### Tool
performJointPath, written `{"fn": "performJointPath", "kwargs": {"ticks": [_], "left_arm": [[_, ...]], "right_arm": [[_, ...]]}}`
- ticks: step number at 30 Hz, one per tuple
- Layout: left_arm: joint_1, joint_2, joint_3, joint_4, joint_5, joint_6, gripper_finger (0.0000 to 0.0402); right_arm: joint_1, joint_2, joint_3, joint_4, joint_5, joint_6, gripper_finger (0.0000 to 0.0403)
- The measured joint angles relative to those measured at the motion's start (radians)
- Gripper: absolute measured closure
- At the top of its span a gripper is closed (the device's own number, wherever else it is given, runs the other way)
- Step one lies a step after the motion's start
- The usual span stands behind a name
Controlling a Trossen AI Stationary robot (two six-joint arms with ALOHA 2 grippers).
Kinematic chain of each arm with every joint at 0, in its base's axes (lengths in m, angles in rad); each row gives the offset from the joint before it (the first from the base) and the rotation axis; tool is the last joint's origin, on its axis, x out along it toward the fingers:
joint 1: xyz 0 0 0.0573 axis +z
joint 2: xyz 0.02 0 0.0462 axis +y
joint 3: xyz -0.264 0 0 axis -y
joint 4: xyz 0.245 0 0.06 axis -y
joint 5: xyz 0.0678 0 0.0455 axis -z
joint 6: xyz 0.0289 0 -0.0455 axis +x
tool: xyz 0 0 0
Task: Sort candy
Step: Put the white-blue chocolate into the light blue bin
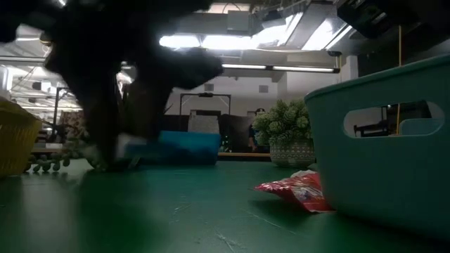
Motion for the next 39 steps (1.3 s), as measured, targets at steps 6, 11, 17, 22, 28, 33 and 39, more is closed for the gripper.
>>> {"fn": "performJointPath", "kwargs": {"ticks": [6, 11, 17, 22, 28, 33, 39], "left_arm": [[0.041, 0.0, 0.103, -0.005, 0.001, 0.0, 0.0309], [0.077, -0.001, 0.195, 0.054, 0.002, 0.0, 0.0307], [0.099, -0.004, 0.237, 0.235, 0.02, -0.026, 0.0304], [0.094, -0.004, 0.236, 0.364, 0.038, -0.063, 0.0303], [0.086, 0.032, 0.233, 0.627, 0.079, -0.22, 0.0303], [0.077, 0.071, 0.232, 0.683, 0.079, -0.299, 0.0303], [0.074, 0.082, 0.231, 0.683, 0.073, -0.368, 0.0302]], "right_arm": [[0.0, -0.001, 0.044, -0.1, -0.029, -0.009, 0.015], [0.0, -0.003, 0.152, -0.291, -0.016, -0.078, 0.015], [0.001, -0.003, 0.289, -0.513, 0.099, -0.145, 0.015], [0.001, -0.003, 0.403, -0.639, 0.197, -0.171, 0.015], [0.0, -0.003, 0.514, -0.669, 0.218, -0.167, 0.015], [0.0, -0.003, 0.573, -0.673, 0.218, -0.165, 0.015], [0.0, -0.003, 0.59, -0.668, 0.218, -0.164, 0.015]]}}
